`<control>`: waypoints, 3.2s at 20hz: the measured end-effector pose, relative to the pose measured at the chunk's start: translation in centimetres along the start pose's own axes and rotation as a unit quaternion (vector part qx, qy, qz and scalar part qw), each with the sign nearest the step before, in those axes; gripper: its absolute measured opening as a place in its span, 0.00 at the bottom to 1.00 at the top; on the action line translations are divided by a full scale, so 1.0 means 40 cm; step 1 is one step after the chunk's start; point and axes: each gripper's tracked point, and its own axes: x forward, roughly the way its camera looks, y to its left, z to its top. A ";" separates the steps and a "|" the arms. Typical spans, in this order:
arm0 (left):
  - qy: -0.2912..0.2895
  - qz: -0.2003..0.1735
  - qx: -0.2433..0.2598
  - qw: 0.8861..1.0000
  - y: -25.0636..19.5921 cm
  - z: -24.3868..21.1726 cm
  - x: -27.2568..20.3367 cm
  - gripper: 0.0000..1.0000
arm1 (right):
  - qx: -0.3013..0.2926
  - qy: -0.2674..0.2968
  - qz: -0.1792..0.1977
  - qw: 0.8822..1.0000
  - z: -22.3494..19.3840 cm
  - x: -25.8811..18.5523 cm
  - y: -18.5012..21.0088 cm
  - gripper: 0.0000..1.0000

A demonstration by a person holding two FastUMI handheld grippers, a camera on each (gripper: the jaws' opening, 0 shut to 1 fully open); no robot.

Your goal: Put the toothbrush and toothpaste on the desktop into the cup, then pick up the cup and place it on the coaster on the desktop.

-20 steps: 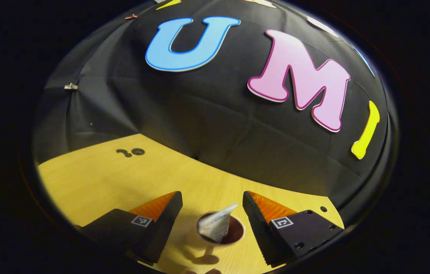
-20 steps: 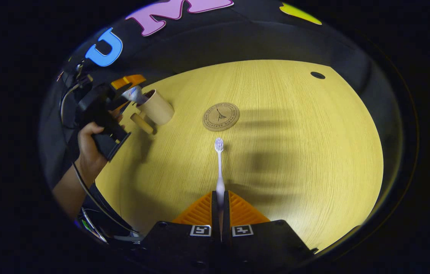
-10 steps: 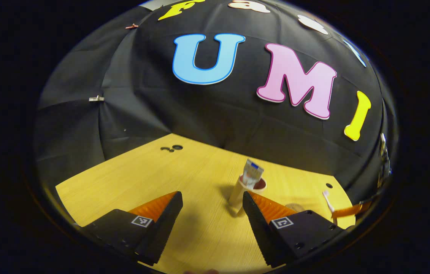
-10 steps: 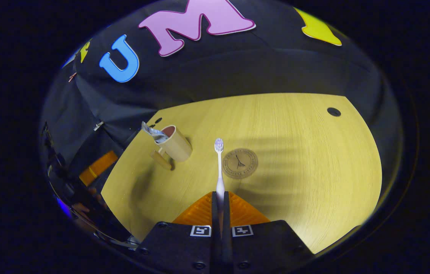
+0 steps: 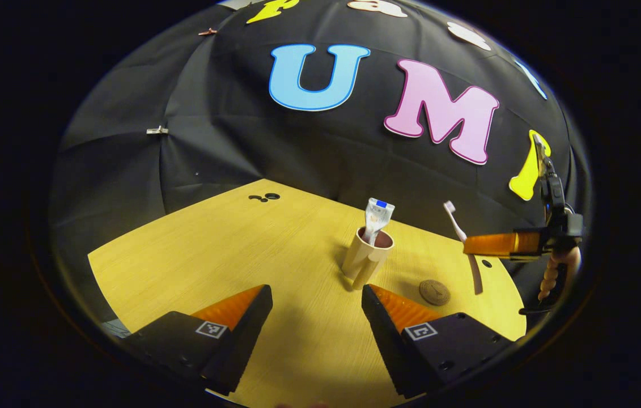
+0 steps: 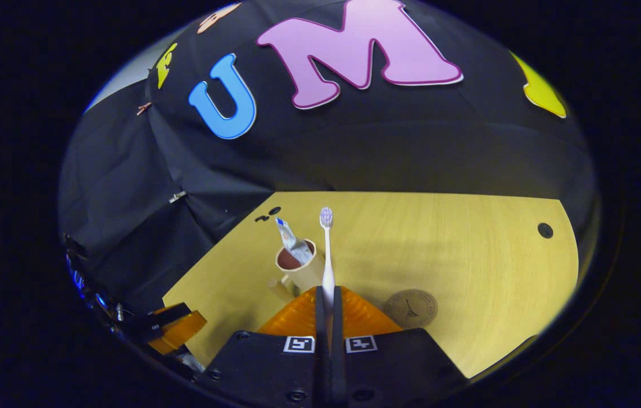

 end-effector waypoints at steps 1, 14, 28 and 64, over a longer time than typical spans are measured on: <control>0.000 0.001 -0.002 1.000 0.002 -0.002 -0.003 0.98 | 0.000 -0.015 0.009 1.000 0.023 0.018 0.019 0.05; 0.008 0.024 -0.028 0.999 0.078 -0.076 0.000 0.98 | 0.034 -0.183 0.014 0.982 0.175 0.233 0.083 0.05; 0.011 0.037 -0.056 0.998 0.137 -0.148 0.081 0.98 | 0.050 -0.240 -0.011 0.969 0.135 0.357 0.028 0.05; 0.071 -0.093 0.075 0.990 -0.087 -0.021 0.186 0.98 | -0.023 -0.233 -0.178 0.956 0.092 -0.119 -0.294 0.98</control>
